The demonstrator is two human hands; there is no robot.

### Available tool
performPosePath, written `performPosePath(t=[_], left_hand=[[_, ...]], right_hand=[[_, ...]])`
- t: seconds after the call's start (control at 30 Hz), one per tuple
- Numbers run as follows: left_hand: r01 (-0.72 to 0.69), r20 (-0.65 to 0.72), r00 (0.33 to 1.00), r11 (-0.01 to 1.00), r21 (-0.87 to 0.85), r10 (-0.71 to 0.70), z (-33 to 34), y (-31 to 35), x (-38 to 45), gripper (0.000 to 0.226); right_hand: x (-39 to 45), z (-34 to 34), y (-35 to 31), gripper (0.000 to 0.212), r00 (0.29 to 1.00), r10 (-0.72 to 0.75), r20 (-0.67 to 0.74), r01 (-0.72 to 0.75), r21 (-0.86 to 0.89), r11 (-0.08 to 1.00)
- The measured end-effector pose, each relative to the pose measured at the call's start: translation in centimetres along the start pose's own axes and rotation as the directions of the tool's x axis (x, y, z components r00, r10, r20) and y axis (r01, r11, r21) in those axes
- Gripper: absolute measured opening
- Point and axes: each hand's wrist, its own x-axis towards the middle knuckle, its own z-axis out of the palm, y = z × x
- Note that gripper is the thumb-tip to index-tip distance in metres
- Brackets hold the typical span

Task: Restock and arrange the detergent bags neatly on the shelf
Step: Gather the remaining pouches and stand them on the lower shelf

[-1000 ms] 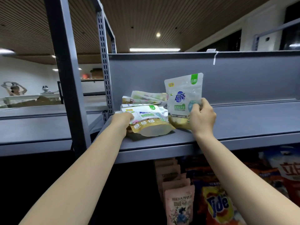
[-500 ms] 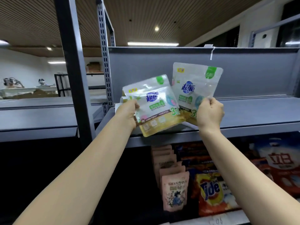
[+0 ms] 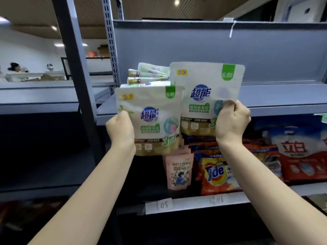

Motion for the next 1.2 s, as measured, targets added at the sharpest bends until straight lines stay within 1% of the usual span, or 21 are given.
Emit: performPosePath(t=[0.1, 0.13, 0.2, 0.3, 0.4, 0.5, 0.57, 0.63, 0.67, 0.73, 0.8, 0.83, 0.87, 0.9, 0.93, 0.97, 1.0, 1.03, 1.07, 1.13, 1.2], left_hand=[[-0.002, -0.069, 0.998, 0.994, 0.105, 0.009, -1.9, -4.1, -1.0, 0.035], [0.026, -0.104, 0.994, 0.990, 0.137, -0.011, -2.6, -5.5, -1.4, 0.034], [0.113, -0.171, 0.981, 0.983, 0.146, -0.088, -4.1, -8.2, -1.9, 0.032], [0.204, -0.269, 0.949, 0.972, 0.121, -0.166, -5.7, -11.4, -2.2, 0.028], [0.209, -0.366, 0.917, 0.973, 0.099, -0.160, -6.5, -13.2, -1.8, 0.031], [0.201, -0.412, 0.903, 0.968, 0.152, -0.123, -6.4, -14.5, -1.2, 0.034], [0.252, -0.416, 0.893, 0.956, 0.149, -0.171, -6.2, -15.6, -0.1, 0.033], [0.342, -0.384, 0.880, 0.933, 0.108, -0.279, -6.1, -16.8, 1.7, 0.029], [0.406, -0.366, 0.865, 0.906, 0.115, -0.342, -5.9, -17.5, 2.7, 0.028], [0.502, -0.293, 0.841, 0.859, 0.104, -0.456, -5.5, -18.8, 4.9, 0.037], [0.530, -0.174, 0.842, 0.842, 0.096, -0.510, -4.8, -19.8, 6.9, 0.039], [0.525, -0.139, 0.848, 0.848, 0.076, -0.512, -4.5, -20.2, 8.0, 0.039], [0.533, -0.134, 0.840, 0.846, 0.026, -0.526, -4.1, -20.7, 9.1, 0.038], [0.518, -0.177, 0.837, 0.854, -0.044, -0.517, -3.7, -20.5, 10.2, 0.037], [0.501, -0.182, 0.848, 0.865, -0.030, -0.498, -3.5, -20.8, 11.3, 0.035], [0.520, -0.148, 0.839, 0.851, -0.066, -0.524, -3.3, -21.0, 12.3, 0.032], [0.505, -0.089, 0.856, 0.860, -0.077, -0.510, -3.0, -21.5, 13.1, 0.030], [0.442, -0.040, 0.896, 0.897, 0.008, -0.441, -2.6, -21.8, 14.1, 0.030], [0.406, -0.048, 0.914, 0.911, 0.078, -0.403, -2.1, -22.5, 15.2, 0.030], [0.384, -0.026, 0.923, 0.915, 0.124, -0.384, -1.2, -23.6, 17.0, 0.030], [0.399, 0.006, 0.915, 0.905, 0.149, -0.404, 0.1, -24.4, 18.3, 0.030]], right_hand=[[-1.7, -0.5, 2.1, 0.040, 0.992, 0.027, 0.119, -0.022, -0.046, 0.999], [-2.4, -0.6, 2.8, 0.039, 0.987, 0.046, 0.157, -0.036, -0.067, 0.997], [-3.9, -0.8, 4.3, 0.037, 0.975, 0.080, 0.206, -0.059, -0.107, 0.993], [-5.7, -1.0, 5.9, 0.040, 0.969, 0.109, 0.223, -0.086, -0.110, 0.990], [-7.6, -1.1, 7.1, 0.037, 0.969, 0.105, 0.225, -0.086, -0.095, 0.992], [-8.9, -0.9, 8.8, 0.037, 0.956, 0.153, 0.252, -0.132, -0.099, 0.986], [-9.9, -0.6, 9.8, 0.037, 0.934, 0.170, 0.313, -0.146, -0.099, 0.984], [-11.1, 0.1, 10.7, 0.041, 0.894, 0.206, 0.399, -0.177, -0.109, 0.978], [-11.9, 0.6, 11.2, 0.045, 0.863, 0.229, 0.451, -0.192, -0.126, 0.973], [-13.7, 1.7, 12.1, 0.043, 0.783, 0.272, 0.559, -0.204, -0.182, 0.962], [-15.2, 3.1, 13.3, 0.035, 0.696, 0.317, 0.645, -0.206, -0.244, 0.948], [-15.9, 3.8, 13.9, 0.032, 0.655, 0.344, 0.673, -0.208, -0.278, 0.938], [-16.4, 4.4, 14.5, 0.030, 0.620, 0.374, 0.689, -0.210, -0.313, 0.926], [-16.8, 5.1, 15.1, 0.028, 0.598, 0.408, 0.690, -0.228, -0.342, 0.912], [-17.1, 5.8, 15.7, 0.026, 0.591, 0.439, 0.677, -0.253, -0.361, 0.897], [-17.3, 6.5, 16.3, 0.025, 0.592, 0.466, 0.657, -0.275, -0.379, 0.883], [-17.6, 7.2, 17.0, 0.025, 0.597, 0.490, 0.635, -0.297, -0.392, 0.871], [-18.0, 7.9, 17.6, 0.023, 0.601, 0.503, 0.620, -0.319, -0.391, 0.863], [-18.4, 8.6, 18.3, 0.021, 0.604, 0.511, 0.611, -0.337, -0.386, 0.859], [-19.2, 9.9, 19.5, 0.023, 0.617, 0.497, 0.610, -0.340, -0.363, 0.867], [-19.4, 11.2, 20.7, 0.024, 0.620, 0.505, 0.600, -0.364, -0.350, 0.863]])
